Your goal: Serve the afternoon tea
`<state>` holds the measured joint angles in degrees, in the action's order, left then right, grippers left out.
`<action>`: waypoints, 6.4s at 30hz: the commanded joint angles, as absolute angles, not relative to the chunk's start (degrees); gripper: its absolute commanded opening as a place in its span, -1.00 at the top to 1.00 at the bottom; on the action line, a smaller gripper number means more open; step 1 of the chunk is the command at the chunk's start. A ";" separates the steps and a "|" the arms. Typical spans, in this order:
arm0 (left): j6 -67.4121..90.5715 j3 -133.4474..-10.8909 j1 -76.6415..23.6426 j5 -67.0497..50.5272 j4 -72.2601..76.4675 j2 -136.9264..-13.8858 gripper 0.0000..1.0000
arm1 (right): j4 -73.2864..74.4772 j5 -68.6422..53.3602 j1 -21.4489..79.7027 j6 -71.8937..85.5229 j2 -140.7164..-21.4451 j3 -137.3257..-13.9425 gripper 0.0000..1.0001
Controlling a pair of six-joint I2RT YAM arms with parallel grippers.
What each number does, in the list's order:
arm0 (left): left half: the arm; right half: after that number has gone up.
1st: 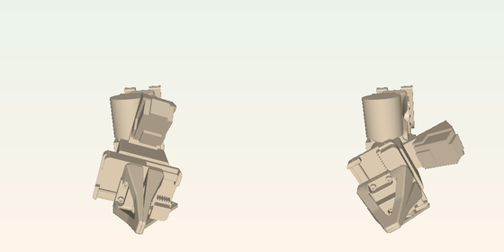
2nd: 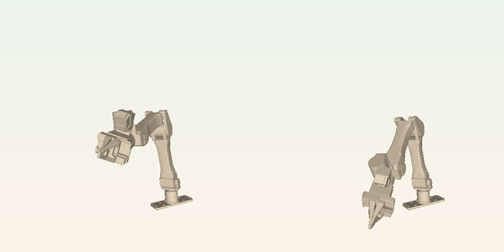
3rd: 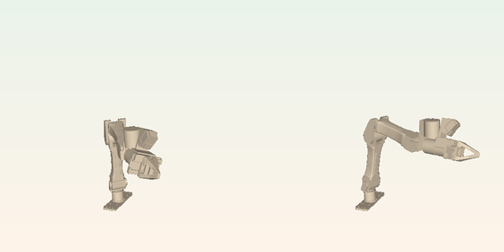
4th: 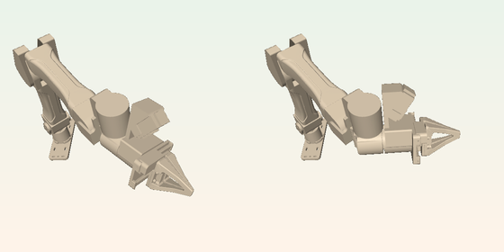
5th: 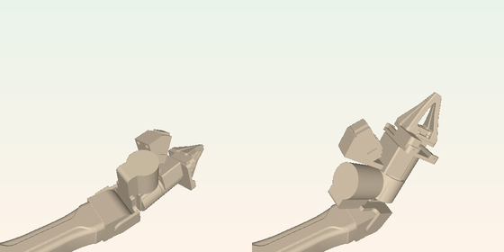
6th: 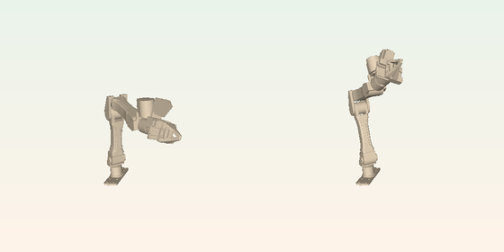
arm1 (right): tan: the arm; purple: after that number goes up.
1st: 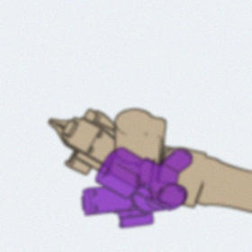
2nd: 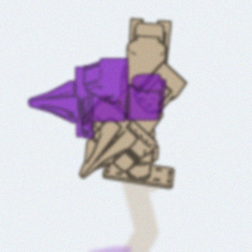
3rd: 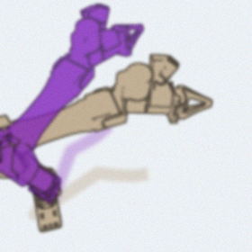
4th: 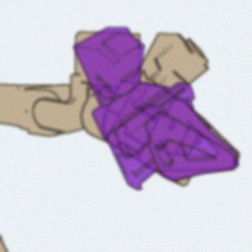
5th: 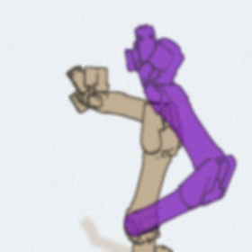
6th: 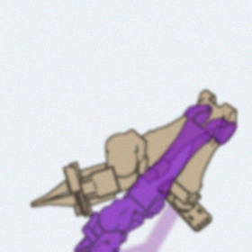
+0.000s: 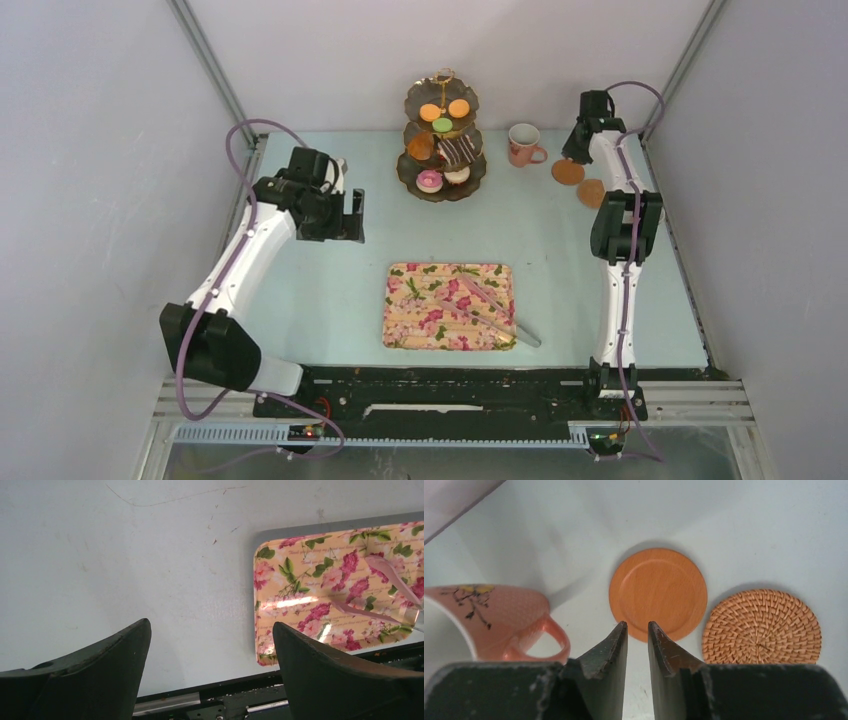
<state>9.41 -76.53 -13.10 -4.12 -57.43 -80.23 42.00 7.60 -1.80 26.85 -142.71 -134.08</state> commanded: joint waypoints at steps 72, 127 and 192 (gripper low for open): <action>6.50 -77.00 -13.10 -6.44 -55.23 -78.66 -0.97 | 35.46 -16.22 9.02 35.89 -131.32 -106.14 0.22; 7.66 -77.50 -13.81 -2.75 -56.77 -82.86 -0.97 | 27.59 -18.03 0.74 -22.65 -139.96 -127.28 -0.07; 6.24 -69.37 -14.14 -7.10 -49.88 -74.55 -0.97 | 12.54 25.11 23.29 19.54 -109.58 -82.80 1.00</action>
